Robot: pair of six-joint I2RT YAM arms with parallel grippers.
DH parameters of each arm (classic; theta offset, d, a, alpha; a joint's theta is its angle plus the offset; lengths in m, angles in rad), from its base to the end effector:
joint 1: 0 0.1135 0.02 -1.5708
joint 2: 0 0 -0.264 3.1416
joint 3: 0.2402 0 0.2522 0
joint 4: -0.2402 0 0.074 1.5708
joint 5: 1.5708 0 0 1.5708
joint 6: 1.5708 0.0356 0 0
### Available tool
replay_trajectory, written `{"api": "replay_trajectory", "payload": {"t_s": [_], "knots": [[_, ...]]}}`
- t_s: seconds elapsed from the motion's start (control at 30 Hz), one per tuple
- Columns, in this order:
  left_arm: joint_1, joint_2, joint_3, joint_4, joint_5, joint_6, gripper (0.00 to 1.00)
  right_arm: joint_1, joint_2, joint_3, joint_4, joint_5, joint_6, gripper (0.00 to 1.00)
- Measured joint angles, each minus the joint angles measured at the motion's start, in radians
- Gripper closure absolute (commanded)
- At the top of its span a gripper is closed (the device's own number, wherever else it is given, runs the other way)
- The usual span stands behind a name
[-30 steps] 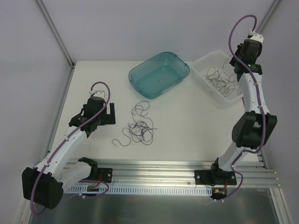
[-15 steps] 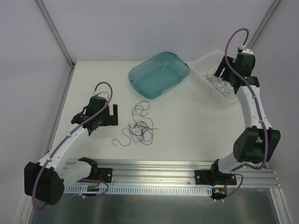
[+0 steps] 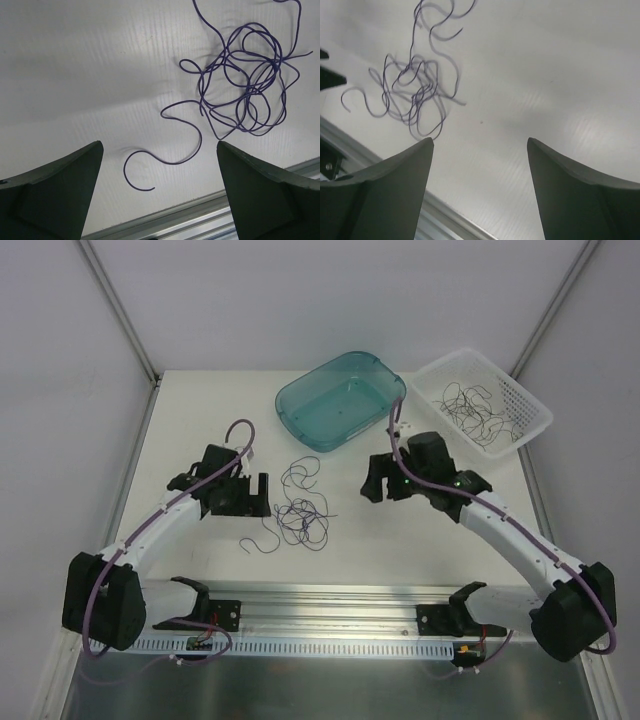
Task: Untangle the cables
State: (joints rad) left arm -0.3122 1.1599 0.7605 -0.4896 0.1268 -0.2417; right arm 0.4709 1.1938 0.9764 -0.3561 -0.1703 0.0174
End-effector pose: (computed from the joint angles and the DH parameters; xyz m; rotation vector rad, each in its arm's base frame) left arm 0.2198 -0.0757 0.2307 0.1439 2.4874 -0.3937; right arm 0.2348 0.1263 0.3055 -0.5859 2.0910 0.4652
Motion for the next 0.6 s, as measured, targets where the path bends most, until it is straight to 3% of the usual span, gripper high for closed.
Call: {"api": "replay_trajectory", "payload": {"t_s": [0.17,0.43,0.57,0.6], "knots": [[0.0,0.063,0.008,0.006,0.093,0.039,0.01,0.204,-0.06,-0.115,0.008,-0.005,0.008,0.21],[-0.014,0.195,0.064,0.036,0.194,0.163,0.09,0.282,-0.066,-0.163,0.066,-0.044,0.001,0.21],[-0.028,0.282,0.097,0.053,0.259,0.223,0.26,0.29,-0.064,-0.161,0.079,-0.057,-0.024,0.21],[-0.029,0.303,0.102,0.058,0.273,0.235,0.34,0.293,-0.064,-0.161,0.079,-0.06,-0.031,0.21]]}}
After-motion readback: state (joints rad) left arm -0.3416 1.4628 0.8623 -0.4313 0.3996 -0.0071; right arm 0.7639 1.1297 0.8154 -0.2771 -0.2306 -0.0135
